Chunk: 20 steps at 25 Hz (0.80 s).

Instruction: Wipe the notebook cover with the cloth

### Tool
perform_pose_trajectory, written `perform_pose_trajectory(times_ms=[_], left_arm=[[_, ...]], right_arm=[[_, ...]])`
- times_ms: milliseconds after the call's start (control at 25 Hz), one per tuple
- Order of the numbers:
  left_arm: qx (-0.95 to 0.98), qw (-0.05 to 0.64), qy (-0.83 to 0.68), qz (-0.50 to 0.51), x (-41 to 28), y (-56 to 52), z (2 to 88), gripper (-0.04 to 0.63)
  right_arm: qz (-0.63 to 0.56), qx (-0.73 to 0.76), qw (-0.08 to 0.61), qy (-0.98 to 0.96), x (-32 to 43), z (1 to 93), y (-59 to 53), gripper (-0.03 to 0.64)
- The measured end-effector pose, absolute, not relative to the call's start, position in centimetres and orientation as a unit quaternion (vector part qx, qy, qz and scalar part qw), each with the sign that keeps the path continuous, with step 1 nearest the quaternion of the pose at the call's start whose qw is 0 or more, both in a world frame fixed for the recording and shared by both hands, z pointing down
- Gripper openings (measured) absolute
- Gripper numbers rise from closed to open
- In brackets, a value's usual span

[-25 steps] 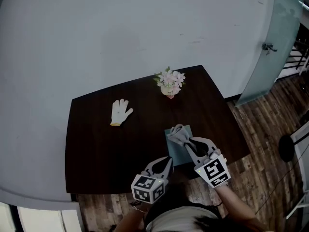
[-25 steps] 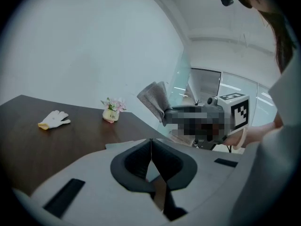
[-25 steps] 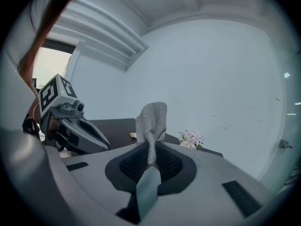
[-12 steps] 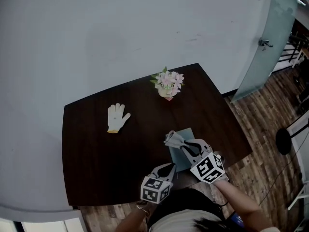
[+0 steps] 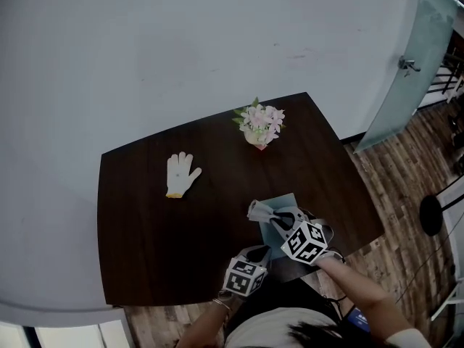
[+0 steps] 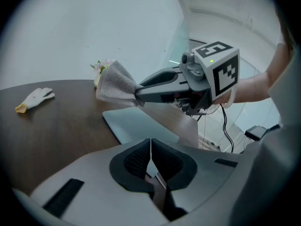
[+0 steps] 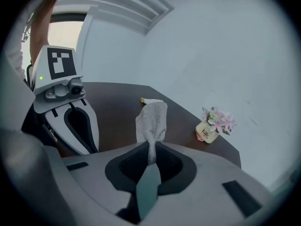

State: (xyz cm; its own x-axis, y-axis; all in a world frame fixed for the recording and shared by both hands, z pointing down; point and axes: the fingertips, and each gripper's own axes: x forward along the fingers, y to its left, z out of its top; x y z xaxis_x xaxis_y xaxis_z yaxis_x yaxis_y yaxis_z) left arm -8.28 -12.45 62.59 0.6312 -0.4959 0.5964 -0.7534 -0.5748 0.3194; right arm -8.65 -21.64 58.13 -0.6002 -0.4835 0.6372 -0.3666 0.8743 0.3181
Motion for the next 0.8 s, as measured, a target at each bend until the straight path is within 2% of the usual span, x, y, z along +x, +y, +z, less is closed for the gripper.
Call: perform_pose_trajectory(times_ms=[800], left_arm=[[0.813, 0.320, -0.408, 0.263, -9.1, -13.8, 67.5, 0.018]], right_arm=[[-0.088, 0.133, 0.483, -0.861, -11.2, 67.2, -26.4, 0.046]])
